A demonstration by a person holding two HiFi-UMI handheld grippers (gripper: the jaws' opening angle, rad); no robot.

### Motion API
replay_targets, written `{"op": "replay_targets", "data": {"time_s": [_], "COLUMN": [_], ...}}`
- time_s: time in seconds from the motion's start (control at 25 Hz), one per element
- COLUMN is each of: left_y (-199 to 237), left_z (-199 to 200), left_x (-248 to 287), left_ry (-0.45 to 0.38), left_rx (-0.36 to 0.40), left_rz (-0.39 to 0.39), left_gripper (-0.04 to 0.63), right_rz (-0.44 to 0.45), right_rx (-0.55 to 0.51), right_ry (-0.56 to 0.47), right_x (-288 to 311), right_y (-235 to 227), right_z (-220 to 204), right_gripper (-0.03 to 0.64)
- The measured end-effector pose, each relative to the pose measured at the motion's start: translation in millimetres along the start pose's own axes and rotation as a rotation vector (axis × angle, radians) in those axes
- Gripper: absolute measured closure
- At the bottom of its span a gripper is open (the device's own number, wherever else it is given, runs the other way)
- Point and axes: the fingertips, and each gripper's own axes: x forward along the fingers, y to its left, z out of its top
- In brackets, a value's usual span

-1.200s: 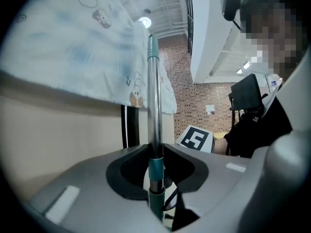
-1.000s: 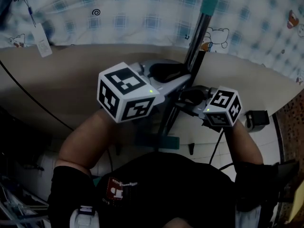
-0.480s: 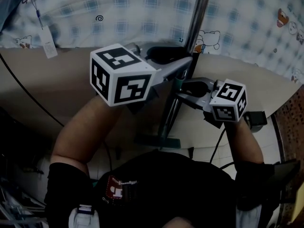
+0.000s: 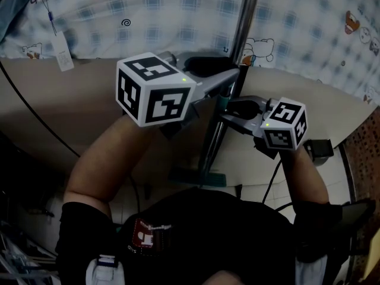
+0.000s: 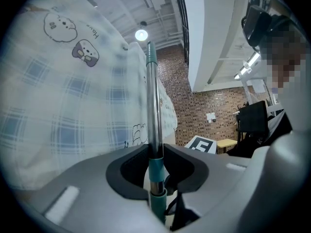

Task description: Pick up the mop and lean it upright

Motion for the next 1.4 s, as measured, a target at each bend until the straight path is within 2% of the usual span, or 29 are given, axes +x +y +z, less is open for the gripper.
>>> {"op": "replay_targets", "data": {"time_s": [0.52,0.88,1.12,1.4], "left_y": [7.8,10.6,11.2,14.0], "left_z": [-1.0,-21.4,-58.6,-136.8], "left_x": [-1.4,-0.6,4.3,13.0], "left_ry": [-0.002,0.027,0.070,0.134], "left_rx": [-0.014,-0.027,-0.040,-0.079], "left_rz": [0.011,0.023,0.033,0.065], "left_gripper": [0.499,0.499,0.499,0.499], "right_rz": [0.006,0.008,-0.001,-0.012], "right_rx": [0.000,0.014,0.042,0.078], "right_ry": [0.006,0.034,0.073,0.152], "right_x": [4.8,14.4,28.2,55.9], "right_y": [-3.4,-5.4,-7.0,-10.4], "right_z": [0.9,-17.7,-52.0,-124.4], "right_gripper": [0.494,0.494,0.494,0.494]}}
